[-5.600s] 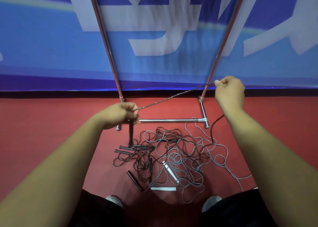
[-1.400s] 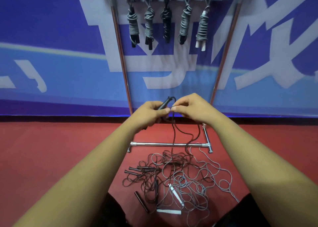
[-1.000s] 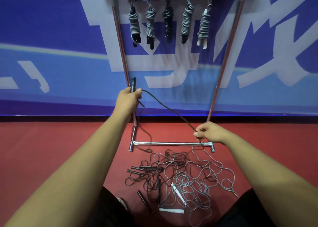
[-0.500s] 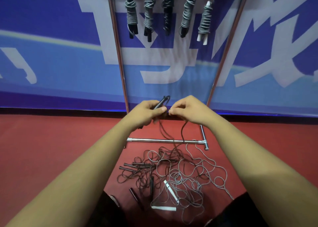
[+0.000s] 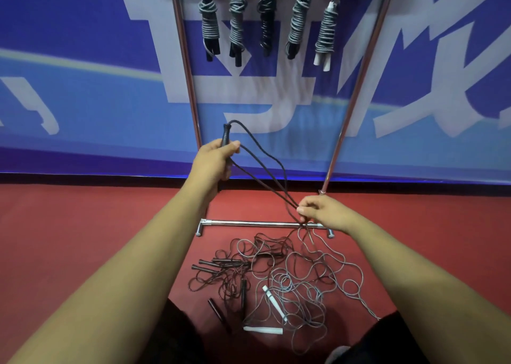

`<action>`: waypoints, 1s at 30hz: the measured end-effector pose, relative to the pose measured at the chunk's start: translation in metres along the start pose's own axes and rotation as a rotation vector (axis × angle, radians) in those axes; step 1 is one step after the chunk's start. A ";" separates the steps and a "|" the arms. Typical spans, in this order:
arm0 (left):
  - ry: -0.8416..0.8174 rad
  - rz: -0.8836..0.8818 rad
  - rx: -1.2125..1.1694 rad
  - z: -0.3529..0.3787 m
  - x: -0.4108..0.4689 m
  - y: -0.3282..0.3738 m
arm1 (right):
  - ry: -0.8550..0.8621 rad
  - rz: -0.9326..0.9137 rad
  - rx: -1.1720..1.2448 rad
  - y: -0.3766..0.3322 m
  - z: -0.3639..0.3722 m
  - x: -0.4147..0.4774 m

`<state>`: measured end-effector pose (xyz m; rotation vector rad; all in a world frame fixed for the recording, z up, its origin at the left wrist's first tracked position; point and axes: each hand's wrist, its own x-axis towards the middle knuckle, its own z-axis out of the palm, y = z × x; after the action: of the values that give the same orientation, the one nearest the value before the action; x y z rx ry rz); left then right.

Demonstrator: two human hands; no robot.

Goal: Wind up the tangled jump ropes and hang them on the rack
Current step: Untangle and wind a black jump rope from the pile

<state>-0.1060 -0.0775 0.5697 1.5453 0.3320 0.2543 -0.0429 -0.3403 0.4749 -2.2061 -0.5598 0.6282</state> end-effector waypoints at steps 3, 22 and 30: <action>0.049 -0.001 0.201 -0.007 0.007 -0.006 | 0.068 0.005 -0.038 0.004 0.003 0.003; -0.285 0.026 0.191 0.007 -0.013 0.013 | 0.177 -0.286 0.130 -0.123 -0.027 -0.014; 0.018 0.055 -0.035 -0.014 0.006 0.021 | -0.051 0.115 -0.034 -0.004 -0.006 -0.011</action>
<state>-0.1050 -0.0618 0.5907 1.5198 0.2982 0.3155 -0.0483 -0.3474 0.4843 -2.2714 -0.4752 0.7413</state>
